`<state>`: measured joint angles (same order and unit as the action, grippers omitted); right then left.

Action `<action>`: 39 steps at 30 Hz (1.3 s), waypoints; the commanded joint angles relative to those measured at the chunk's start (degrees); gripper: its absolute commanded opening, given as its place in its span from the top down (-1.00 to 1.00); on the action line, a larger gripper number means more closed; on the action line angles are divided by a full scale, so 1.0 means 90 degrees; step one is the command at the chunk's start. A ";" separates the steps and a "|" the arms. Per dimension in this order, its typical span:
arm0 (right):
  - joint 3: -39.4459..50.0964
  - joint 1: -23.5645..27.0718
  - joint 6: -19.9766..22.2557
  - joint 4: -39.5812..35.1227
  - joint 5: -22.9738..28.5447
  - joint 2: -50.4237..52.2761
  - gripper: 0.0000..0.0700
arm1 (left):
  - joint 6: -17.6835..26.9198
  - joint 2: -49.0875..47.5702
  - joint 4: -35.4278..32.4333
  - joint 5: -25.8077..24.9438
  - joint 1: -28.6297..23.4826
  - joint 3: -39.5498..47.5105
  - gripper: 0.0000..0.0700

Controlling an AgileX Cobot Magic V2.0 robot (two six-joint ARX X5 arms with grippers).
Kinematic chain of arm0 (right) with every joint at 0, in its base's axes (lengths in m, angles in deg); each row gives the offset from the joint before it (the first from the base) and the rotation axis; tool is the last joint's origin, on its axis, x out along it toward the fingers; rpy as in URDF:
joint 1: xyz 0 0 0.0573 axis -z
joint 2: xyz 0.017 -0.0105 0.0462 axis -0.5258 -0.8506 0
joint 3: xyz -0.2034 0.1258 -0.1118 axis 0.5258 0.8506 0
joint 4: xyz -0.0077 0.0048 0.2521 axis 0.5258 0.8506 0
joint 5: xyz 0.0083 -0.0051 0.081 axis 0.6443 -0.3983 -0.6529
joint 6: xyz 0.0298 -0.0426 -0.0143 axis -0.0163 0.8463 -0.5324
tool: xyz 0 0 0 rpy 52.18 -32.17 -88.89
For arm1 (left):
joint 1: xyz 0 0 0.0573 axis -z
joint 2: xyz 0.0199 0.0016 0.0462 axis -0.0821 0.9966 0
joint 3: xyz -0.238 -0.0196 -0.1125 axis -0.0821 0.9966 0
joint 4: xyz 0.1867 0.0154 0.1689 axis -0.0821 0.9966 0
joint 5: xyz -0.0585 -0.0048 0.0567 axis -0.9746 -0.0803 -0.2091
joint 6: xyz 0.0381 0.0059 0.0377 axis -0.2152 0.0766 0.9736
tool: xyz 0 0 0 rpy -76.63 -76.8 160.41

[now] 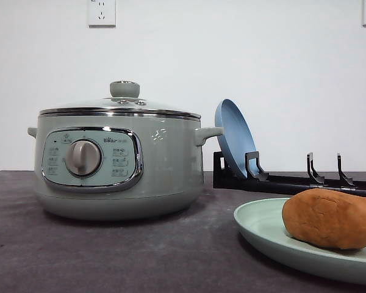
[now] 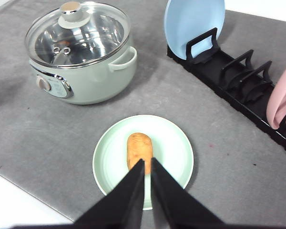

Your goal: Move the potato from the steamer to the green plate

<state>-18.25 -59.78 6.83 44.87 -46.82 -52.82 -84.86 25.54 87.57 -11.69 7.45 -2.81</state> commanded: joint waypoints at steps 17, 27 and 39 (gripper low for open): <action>-0.0066 -0.0029 -0.0016 -0.0073 0.0005 -0.0018 0.97 | 0.0014 -0.0016 -0.0415 0.1155 -0.0197 0.0574 0.93; -0.0066 -0.0029 -0.0016 -0.0073 0.0005 -0.0018 0.97 | 0.0012 -0.0013 -0.0346 0.1156 -0.0194 0.0574 0.93; -0.0064 -0.0015 -0.0012 -0.0093 0.0040 -0.0018 0.97 | 0.0011 -0.0013 -0.0346 0.1156 -0.0194 0.0574 0.93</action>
<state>-18.22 -59.76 6.85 44.85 -46.69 -52.81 -84.81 25.46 84.11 -1.45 5.71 1.18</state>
